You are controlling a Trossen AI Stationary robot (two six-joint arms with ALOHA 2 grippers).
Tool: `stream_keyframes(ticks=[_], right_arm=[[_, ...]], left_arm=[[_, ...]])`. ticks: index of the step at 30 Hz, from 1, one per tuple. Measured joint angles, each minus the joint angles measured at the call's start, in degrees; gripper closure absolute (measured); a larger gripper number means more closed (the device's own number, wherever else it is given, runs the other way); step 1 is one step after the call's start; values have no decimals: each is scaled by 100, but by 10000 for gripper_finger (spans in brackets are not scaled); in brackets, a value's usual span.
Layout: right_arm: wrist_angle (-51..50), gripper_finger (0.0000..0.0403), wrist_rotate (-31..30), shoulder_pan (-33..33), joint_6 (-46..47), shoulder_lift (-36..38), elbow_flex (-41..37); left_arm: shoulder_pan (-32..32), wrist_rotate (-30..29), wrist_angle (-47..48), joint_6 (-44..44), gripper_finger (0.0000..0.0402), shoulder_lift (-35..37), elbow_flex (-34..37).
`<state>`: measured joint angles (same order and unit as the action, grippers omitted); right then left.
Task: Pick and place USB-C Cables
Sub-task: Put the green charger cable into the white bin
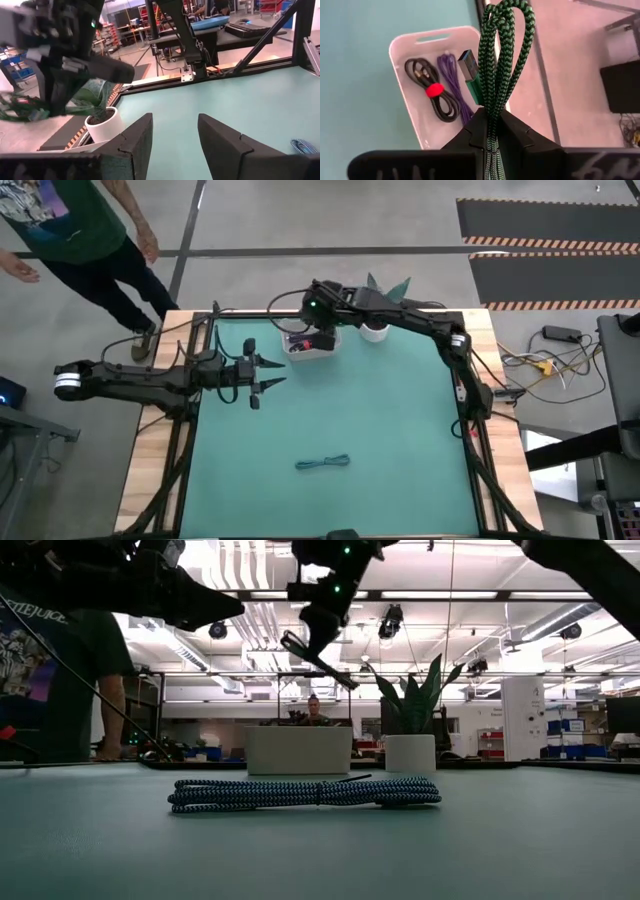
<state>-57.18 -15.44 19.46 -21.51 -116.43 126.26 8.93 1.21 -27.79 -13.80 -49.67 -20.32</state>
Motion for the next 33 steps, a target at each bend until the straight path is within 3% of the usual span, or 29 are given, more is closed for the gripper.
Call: stream_keyframes(ticks=[6, 16, 23, 27, 33], right_arm=[[79, 383, 234, 7, -548, -171, 0], [310, 384, 461, 27, -873, -447, 0], [355, 388, 1545, 145, -1003, -448, 0], [432, 388, 1448, 178, -857, -454, 0], [715, 389, 1403, 184, 119, -456, 59]], left_arm=[[-2, 0, -28, 151, 259, 276, -41], [0, -7, -5, 600, 259, 1490, 43], [-2, -11, 129, 614, 259, 1835, 129], [-2, -11, 131, 614, 259, 1833, 129], [-1, -18, 129, 597, 259, 1779, 129]])
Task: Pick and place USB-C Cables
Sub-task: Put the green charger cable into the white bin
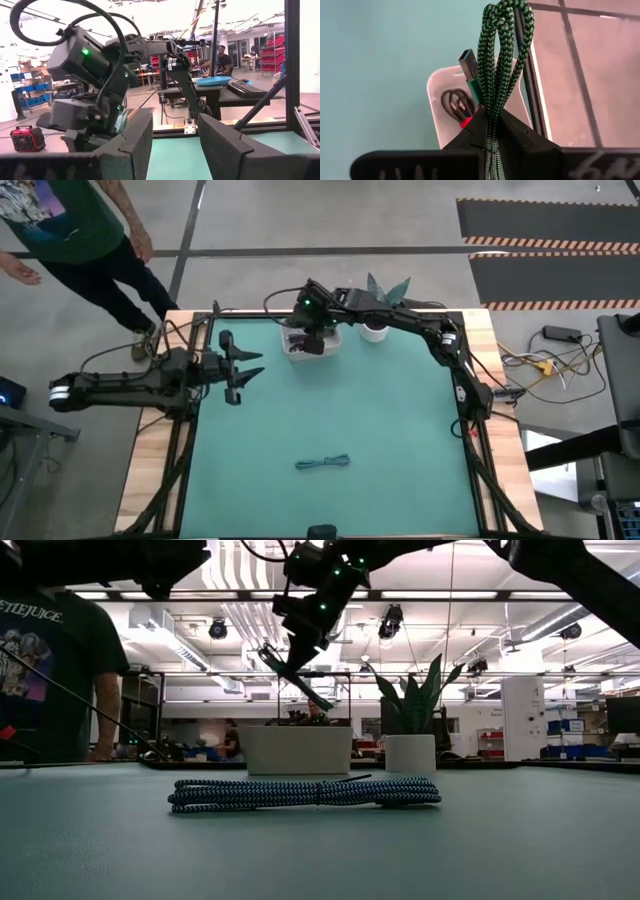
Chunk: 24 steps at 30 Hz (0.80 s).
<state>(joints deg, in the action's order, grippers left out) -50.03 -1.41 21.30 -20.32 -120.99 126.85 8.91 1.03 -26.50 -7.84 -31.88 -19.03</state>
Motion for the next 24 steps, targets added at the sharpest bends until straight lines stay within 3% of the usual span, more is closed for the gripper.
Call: stream_keyframes(ticks=[4, 8, 14, 24], right_arm=[[-276, 389, 106, -31, -584, 0, 0], [-117, 390, 45, -42, -522, -3, 111], [207, 390, -12, 5, -633, -84, 146], [628, 390, -204, 185, -733, -551, 142]], left_arm=[[1, 0, -3, 0, 259, 12, 0], [0, -23, -50, 0, 259, 15, 0], [1, -586, -160, 149, 259, 132, -2], [1, -596, -149, 149, 259, 295, -4]])
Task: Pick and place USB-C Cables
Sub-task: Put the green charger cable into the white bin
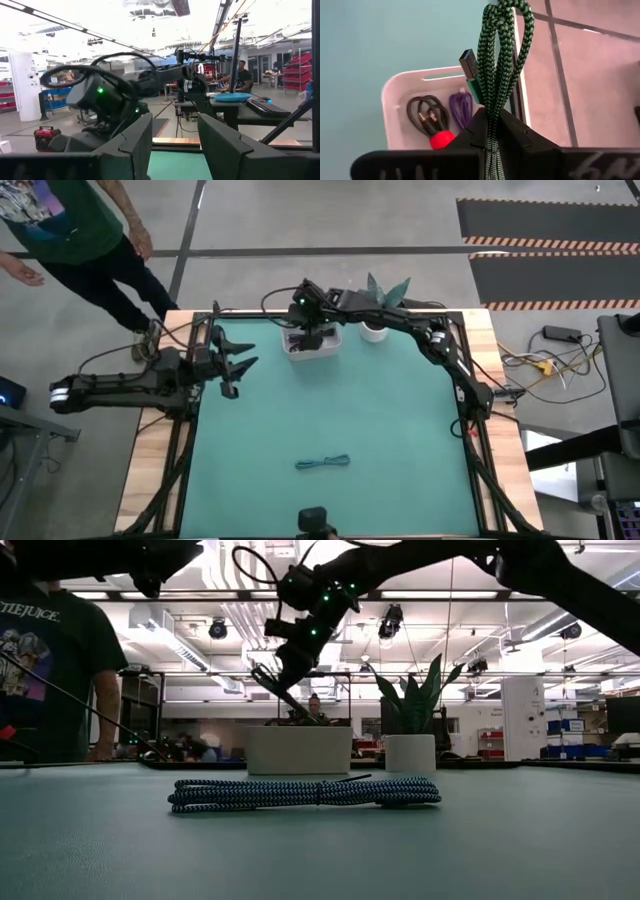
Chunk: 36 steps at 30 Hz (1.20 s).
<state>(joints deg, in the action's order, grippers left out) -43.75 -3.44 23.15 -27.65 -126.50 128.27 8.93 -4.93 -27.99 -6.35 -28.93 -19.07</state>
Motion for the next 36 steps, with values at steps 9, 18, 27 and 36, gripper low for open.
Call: stream_keyframes(ticks=[9, 18, 27, 36], right_arm=[[-130, 390, -90, 12, -2, -255, -4], [-41, 390, -192, 27, 7, -526, -13], [-11, 374, -269, 53, 91, -658, -17], [-48, 380, -247, 88, 772, -658, -17]], left_arm=[[0, 5, 160, 0, 259, 59, 0], [-2, 9, 163, 2, 259, 62, 0], [0, 11, 163, 7, 259, 56, 0], [0, 11, 208, 7, 259, 68, 0]])
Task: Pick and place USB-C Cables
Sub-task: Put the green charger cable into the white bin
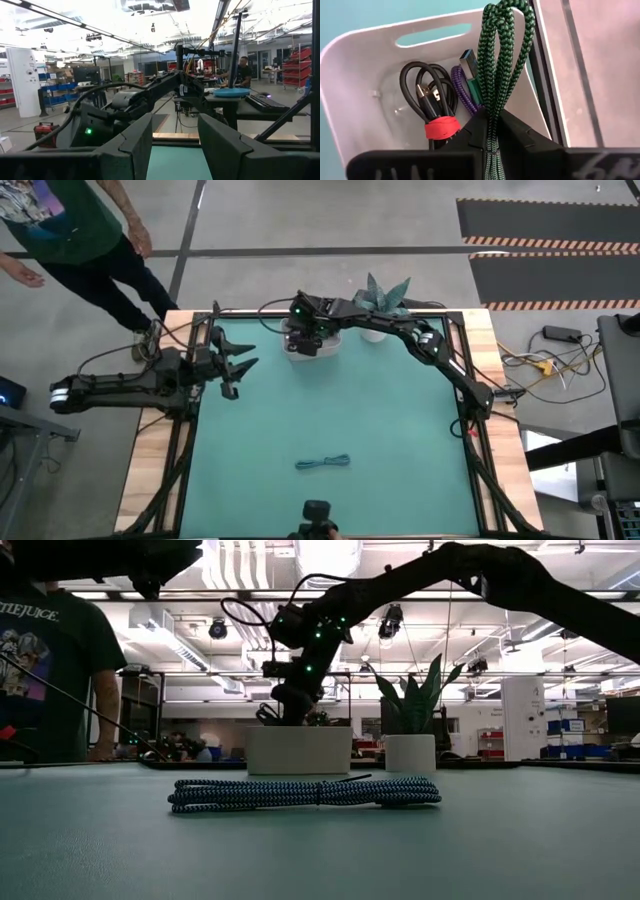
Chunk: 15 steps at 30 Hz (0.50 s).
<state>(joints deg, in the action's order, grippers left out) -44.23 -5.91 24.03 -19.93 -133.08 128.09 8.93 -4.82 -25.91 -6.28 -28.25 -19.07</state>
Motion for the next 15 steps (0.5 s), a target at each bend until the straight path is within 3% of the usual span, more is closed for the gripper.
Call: stream_keyframes(ticks=[15], right_arm=[[4, 385, -1, 39, 1744, 7, 0]], left_arm=[[0, 2, -11, 13, 259, -9, 0]])
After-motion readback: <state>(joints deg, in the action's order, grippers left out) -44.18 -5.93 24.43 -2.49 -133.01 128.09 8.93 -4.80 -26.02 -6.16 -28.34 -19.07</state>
